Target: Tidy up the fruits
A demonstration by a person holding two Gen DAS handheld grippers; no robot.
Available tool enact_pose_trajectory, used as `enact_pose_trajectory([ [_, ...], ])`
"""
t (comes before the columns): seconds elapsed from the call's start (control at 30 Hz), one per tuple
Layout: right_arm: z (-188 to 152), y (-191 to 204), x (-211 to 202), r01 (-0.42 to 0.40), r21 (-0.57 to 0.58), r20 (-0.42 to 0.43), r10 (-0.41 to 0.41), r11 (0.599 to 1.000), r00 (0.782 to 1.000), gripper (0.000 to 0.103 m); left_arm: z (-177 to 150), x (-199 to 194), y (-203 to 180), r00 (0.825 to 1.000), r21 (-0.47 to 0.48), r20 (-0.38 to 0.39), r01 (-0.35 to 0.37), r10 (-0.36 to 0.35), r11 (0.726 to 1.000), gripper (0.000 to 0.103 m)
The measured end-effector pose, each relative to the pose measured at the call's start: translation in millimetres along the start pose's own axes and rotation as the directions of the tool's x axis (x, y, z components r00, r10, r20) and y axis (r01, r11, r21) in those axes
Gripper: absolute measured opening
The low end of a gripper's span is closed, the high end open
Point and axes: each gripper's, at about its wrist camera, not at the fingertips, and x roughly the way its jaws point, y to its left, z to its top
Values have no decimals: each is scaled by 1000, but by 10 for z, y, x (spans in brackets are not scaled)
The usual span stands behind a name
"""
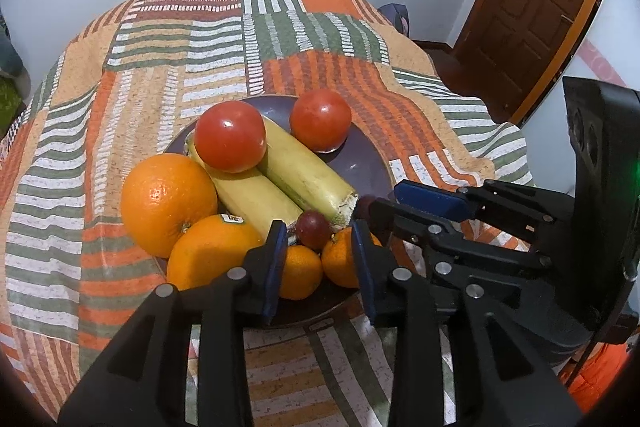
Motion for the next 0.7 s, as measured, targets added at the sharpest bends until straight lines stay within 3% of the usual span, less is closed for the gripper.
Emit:
enact_pose_trajectory([
  [0.13,29,17,-149,21,-12,30,-20,1000,999,21,6,-187,-31,999,3,38,-2,2,1000,33],
  [0.33,133,96,-664,30,-23,134,-27,999,991,21,5,-753,-100,985,17,168,-32,29,999,33],
  [0.5,181,286,-1275,33,-39,261,-22,999,965,21,-49,-1372,-199,948,28,309,-88,75,996,33],
  [0.7,116,559,-1995,30,-54,411,-5,998,912,21,-214,-2222,-359,878,21,470,-108,86,994,33],
])
